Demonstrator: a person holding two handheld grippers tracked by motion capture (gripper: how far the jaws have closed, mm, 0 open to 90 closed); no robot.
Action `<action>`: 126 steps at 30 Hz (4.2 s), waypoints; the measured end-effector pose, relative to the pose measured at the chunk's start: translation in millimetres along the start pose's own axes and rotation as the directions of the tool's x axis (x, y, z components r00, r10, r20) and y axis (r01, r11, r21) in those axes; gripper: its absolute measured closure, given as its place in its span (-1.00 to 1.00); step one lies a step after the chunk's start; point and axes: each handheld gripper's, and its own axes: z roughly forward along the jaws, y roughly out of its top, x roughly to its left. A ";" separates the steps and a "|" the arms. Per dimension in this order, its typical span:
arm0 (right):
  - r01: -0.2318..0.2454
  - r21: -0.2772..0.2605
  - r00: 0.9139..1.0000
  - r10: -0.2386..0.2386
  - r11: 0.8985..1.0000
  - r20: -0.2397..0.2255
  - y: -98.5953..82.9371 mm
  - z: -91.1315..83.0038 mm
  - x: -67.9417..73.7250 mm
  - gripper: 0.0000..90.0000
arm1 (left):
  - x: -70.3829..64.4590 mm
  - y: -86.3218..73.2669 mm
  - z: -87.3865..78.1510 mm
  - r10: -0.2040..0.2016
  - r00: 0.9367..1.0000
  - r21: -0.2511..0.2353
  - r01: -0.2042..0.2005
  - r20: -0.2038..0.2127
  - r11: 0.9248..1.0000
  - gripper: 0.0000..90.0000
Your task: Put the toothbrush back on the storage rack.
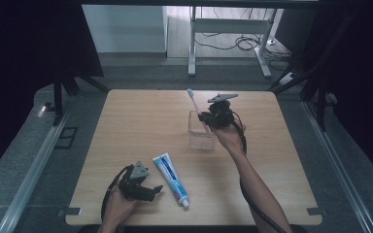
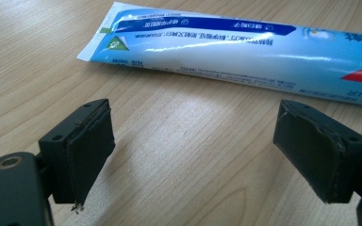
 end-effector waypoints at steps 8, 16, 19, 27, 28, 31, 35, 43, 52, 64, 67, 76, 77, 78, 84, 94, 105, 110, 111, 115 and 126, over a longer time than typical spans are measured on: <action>0.017 0.043 0.999 -0.018 0.999 0.026 -9.4 14.7 -2.3 0.75 | -0.2 -0.2 0.1 -0.003 1.000 -0.004 0.003 0.002 1.000 -0.71; 0.022 0.084 0.999 -0.025 0.996 0.036 -15.8 22.7 -3.1 0.75 | -0.1 -0.3 0.7 0.004 1.000 0.007 -0.004 -0.002 1.000 -0.71; 0.022 0.108 0.999 -0.026 0.994 0.038 -19.0 26.2 -5.1 0.75 | -0.2 -0.3 1.0 0.007 1.000 0.013 -0.007 -0.003 1.000 -0.71; 0.020 0.155 0.999 -0.027 0.988 0.042 -22.0 29.1 -7.6 0.75 | -0.5 -0.3 1.6 0.007 1.000 0.016 -0.007 -0.001 1.000 -0.71; 0.020 0.155 0.999 -0.027 0.988 0.042 -22.0 29.1 -7.6 0.75 | -0.6 -0.3 1.7 0.007 1.000 0.016 -0.007 -0.001 1.000 -0.71; 0.023 0.177 0.999 -0.030 0.984 0.038 -23.3 29.9 -9.5 0.75 | -0.8 -0.3 2.2 0.009 1.000 0.018 -0.009 -0.001 1.000 -0.71; 0.024 0.195 0.999 -0.030 0.981 0.030 -23.8 29.9 -11.1 0.75 | -1.0 -0.2 2.7 0.009 1.000 0.020 -0.009 0.001 1.000 -0.71; 0.037 0.253 0.999 -0.042 0.967 0.014 -23.2 32.5 -11.7 0.74 | -1.3 -0.2 3.1 0.012 1.000 0.025 -0.012 0.000 1.000 -0.71; 0.031 0.253 1.000 -0.029 0.967 -0.012 -22.1 29.9 -13.5 0.70 | -1.7 -0.2 3.5 0.014 1.000 0.028 -0.014 -0.001 0.999 -0.71; 0.049 0.201 0.999 -0.046 0.978 -0.021 -19.8 15.3 -8.0 0.51 | -2.2 1.2 3.6 -0.002 1.000 0.037 0.001 0.031 0.999 -0.70; 0.051 0.189 0.999 -0.047 0.981 -0.023 -19.4 11.4 -7.5 0.46 | -2.5 1.4 3.5 0.000 0.999 0.034 -0.001 0.032 0.999 -0.70; 0.072 0.147 0.997 -0.069 0.987 -0.026 -21.3 -3.2 -1.1 0.19 | -0.4 -0.2 0.9 -0.041 0.998 -0.008 0.042 0.038 0.999 -0.70; 0.083 0.137 0.996 -0.079 0.987 -0.029 -21.7 -6.0 0.4 0.16 | -0.2 -0.3 0.5 -0.043 0.998 -0.008 0.043 0.036 0.999 -0.70; 0.083 0.137 0.996 -0.079 0.987 -0.029 -21.7 -6.0 0.4 0.13 | -0.1 -0.3 0.4 -0.046 0.998 -0.008 0.046 0.038 0.999 -0.70; 0.111 0.108 0.994 -0.108 0.988 -0.027 -22.2 -15.5 5.9 -0.06 | -1.0 -1.2 2.4 -0.061 0.997 -0.016 0.062 0.054 0.998 -0.71; 0.139 0.078 0.990 -0.135 0.987 -0.049 -25.9 -31.0 11.8 -0.26 | -2.1 0.3 0.2 -0.064 0.997 -0.050 0.066 0.046 0.997 -0.71; 0.156 0.059 0.986 -0.153 0.986 -0.062 -37.8 -47.3 16.6 -0.57 | -2.9 1.7 -4.2 -0.056 0.997 -0.110 0.061 0.049 0.992 -0.71; 0.167 0.041 0.984 -0.164 0.985 -0.062 -45.5 -56.3 19.1 -0.66 | -4.3 2.5 -2.8 -0.045 0.998 -0.095 0.050 0.053 0.994 -0.71; 0.172 0.037 0.984 -0.169 0.984 -0.061 -47.1 -58.2 19.5 -0.67 | -4.7 2.5 -2.5 -0.044 0.998 -0.092 0.048 0.052 0.995 -0.71; 0.177 0.026 0.982 -0.175 0.984 -0.063 -52.3 -65.4 21.3 -0.69 | -4.7 2.5 -2.2 -0.033 0.998 -0.083 0.037 0.049 0.996 -0.71; 0.194 0.014 0.980 -0.193 0.981 -0.051 -70.0 -85.0 26.0 -0.74 | -1.8 0.9 -1.6 -0.043 0.998 -0.089 0.047 0.041 0.995 -0.71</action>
